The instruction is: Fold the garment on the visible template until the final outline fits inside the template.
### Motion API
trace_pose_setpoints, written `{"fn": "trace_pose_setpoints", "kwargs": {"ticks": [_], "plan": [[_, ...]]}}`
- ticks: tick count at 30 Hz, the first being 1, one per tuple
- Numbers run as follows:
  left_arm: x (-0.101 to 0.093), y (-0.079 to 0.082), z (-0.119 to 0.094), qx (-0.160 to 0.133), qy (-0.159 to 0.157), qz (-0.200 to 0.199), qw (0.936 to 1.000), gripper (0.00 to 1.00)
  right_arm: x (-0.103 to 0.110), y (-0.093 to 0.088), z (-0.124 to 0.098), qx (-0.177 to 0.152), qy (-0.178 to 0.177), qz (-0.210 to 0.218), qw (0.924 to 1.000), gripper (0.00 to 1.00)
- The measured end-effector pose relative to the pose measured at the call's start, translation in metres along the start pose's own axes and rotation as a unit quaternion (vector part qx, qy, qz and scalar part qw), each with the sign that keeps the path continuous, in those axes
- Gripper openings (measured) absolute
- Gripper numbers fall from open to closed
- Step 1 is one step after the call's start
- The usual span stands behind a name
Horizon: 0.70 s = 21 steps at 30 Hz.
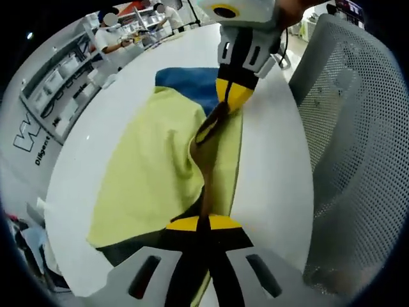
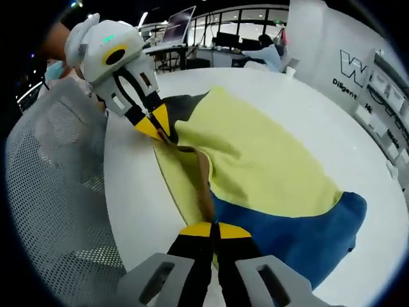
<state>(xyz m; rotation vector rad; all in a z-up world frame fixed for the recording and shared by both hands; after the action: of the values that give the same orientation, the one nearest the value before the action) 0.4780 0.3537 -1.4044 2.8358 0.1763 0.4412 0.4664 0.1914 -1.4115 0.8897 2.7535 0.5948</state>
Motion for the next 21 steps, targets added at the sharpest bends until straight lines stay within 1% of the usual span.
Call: {"fn": "trace_pose_setpoints", "kwargs": {"ticks": [3, 5, 7, 9, 13, 16, 21], "plan": [[0.008, 0.0, -0.006, -0.002, 0.013, 0.011, 0.9999, 0.01, -0.002, 0.001, -0.007, 0.002, 0.001, 0.0, 1.0, 0.0], [0.019, -0.003, -0.01, -0.004, 0.037, 0.024, 0.999, 0.01, -0.006, 0.003, -0.011, 0.002, -0.006, -0.009, 0.9999, 0.0], [0.025, -0.005, -0.014, -0.005, 0.046, 0.019, 0.9987, 0.01, -0.01, 0.005, -0.015, -0.001, -0.012, -0.016, 0.9998, 0.0], [0.032, -0.004, -0.02, -0.014, 0.05, 0.005, 0.9986, 0.01, -0.014, 0.011, -0.022, -0.012, -0.015, -0.015, 0.9997, 0.0], [0.041, -0.001, -0.026, -0.014, 0.073, 0.017, 0.9971, 0.01, -0.021, 0.025, -0.033, -0.035, -0.029, -0.008, 0.9989, 0.0], [0.051, 0.004, -0.033, -0.018, 0.094, 0.028, 0.995, 0.01, -0.028, 0.034, -0.04, -0.038, -0.051, -0.033, 0.9974, 0.0], [0.071, 0.01, -0.044, -0.019, 0.107, 0.017, 0.9939, 0.01, -0.039, 0.05, -0.058, -0.055, -0.068, -0.042, 0.9953, 0.0]]}}
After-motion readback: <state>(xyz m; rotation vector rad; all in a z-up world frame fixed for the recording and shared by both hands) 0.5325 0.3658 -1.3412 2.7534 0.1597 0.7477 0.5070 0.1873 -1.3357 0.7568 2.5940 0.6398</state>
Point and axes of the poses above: the point that each gripper's makers call its tool centre point, and the gripper's own axes: z roughly forward along the fingers, x roughly to its left, y roughly out of its top, the point moved 4 cm from there along -z, roughly backward along the fingers, and after that the axes turned 15 degrees about x, right-handed, at the moved point
